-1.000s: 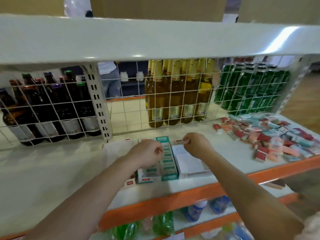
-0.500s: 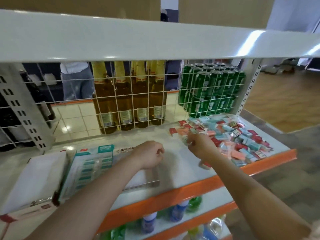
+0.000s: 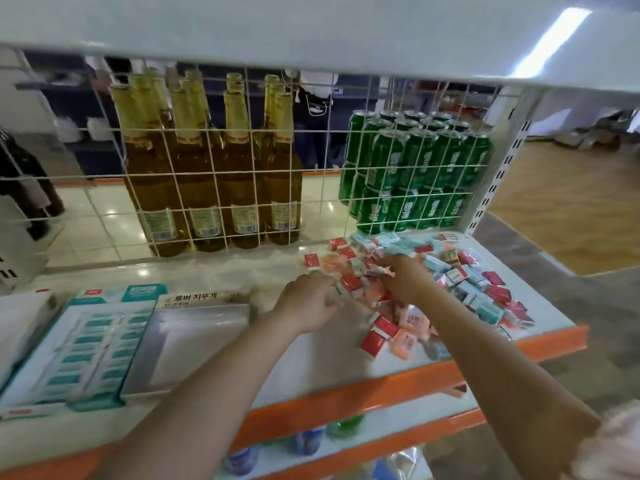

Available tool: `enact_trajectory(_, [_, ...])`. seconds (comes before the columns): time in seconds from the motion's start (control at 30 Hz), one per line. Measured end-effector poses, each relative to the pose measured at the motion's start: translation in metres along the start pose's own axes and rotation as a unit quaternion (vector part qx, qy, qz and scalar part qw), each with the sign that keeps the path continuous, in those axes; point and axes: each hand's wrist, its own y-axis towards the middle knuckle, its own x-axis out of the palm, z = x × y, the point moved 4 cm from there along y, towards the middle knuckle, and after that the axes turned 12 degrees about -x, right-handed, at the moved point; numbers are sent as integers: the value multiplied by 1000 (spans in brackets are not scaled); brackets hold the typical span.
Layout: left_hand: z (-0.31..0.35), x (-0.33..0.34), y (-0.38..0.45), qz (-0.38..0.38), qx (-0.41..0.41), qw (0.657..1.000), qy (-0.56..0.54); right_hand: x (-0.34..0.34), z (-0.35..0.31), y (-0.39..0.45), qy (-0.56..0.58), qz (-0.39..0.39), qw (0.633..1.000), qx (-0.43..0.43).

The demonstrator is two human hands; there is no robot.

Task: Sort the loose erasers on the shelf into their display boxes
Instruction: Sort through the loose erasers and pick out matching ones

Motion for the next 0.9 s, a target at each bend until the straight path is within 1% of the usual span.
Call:
enact_trajectory(0.13, [5, 11, 16, 3, -7, 1000, -11, 4, 5, 13, -37, -41, 998, -43])
enact_trajectory(0.23, [8, 15, 26, 10, -14, 999, -31, 4, 5, 19, -62, -48, 995, -56])
enact_trajectory(0.33, [11, 21, 31, 1, -18, 999, -43, 3, 6, 25, -94, -58, 992, -62])
enact_trajectory(0.4, [12, 24, 33, -5, -24, 998, -62, 4, 9, 28, -84, -61, 993, -58])
enact_trajectory(0.57, [14, 27, 40, -21, -40, 994, -97, 2, 12, 29, -16, -63, 997, -37])
enact_trajectory(0.67, [16, 32, 44, -32, -50, 994, -95, -1, 8, 24, -27, -76, 996, -40])
enact_trajectory(0.8, [16, 32, 45, -19, -56, 991, -120, 0, 8, 24, -43, -49, 997, -28])
enact_trajectory(0.9, [12, 24, 40, 4, -45, 986, -158, 3, 12, 26, -6, -17, 1000, -3])
